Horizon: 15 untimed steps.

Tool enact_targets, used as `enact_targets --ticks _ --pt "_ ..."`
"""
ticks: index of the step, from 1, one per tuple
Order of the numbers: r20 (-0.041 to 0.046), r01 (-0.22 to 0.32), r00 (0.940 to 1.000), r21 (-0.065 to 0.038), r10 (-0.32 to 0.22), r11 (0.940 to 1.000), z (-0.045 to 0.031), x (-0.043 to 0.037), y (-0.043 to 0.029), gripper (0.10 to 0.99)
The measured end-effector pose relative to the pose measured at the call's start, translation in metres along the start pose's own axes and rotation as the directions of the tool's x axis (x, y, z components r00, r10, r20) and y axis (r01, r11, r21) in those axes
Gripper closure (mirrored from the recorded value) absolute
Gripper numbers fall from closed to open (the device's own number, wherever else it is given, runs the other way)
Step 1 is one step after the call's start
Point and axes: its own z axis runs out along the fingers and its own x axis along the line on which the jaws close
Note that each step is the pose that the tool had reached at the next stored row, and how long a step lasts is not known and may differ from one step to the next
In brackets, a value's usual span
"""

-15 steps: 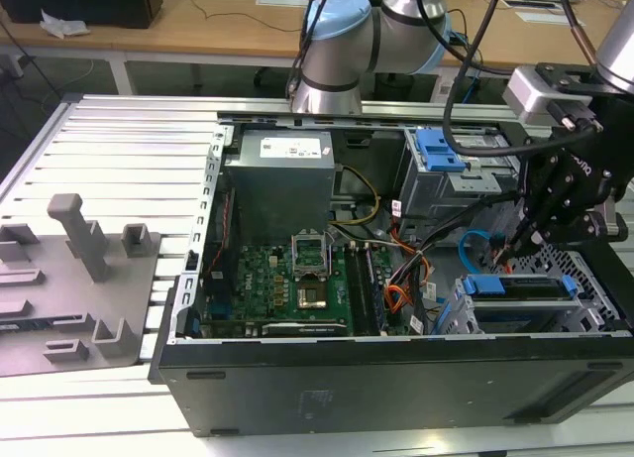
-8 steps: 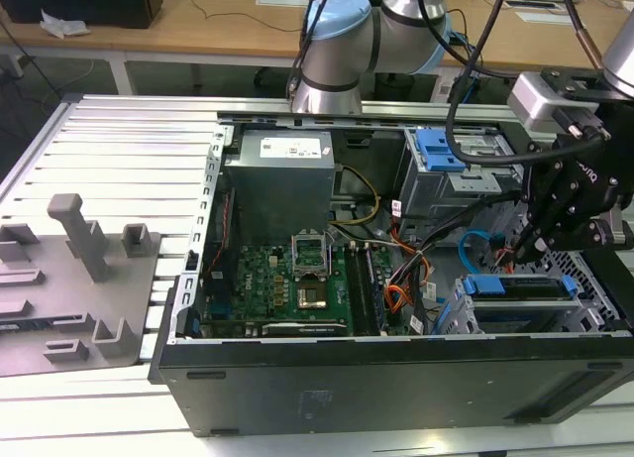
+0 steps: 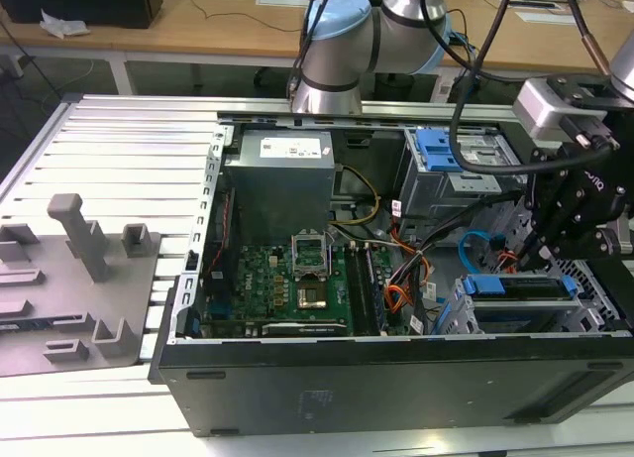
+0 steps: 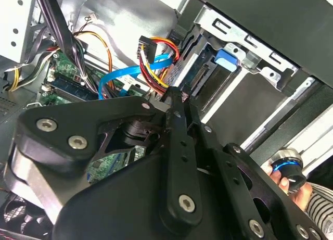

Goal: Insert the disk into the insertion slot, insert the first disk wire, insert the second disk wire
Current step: 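Insert the first disk wire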

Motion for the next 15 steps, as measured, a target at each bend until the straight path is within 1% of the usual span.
enact_targets --ticks 2,5,15 --pt "0.0 0.0 1.0 0.0 0.0 1.0 0.0001 0.0018 0.0 0.922" --pt "0.0 0.0 1.0 0.0 0.0 1.0 0.0002 0.0079 -0.0001 0.922" --pt "0.0001 0.0 1.0 0.0 0.0 1.0 0.0005 0.0184 -0.0003 0.922"
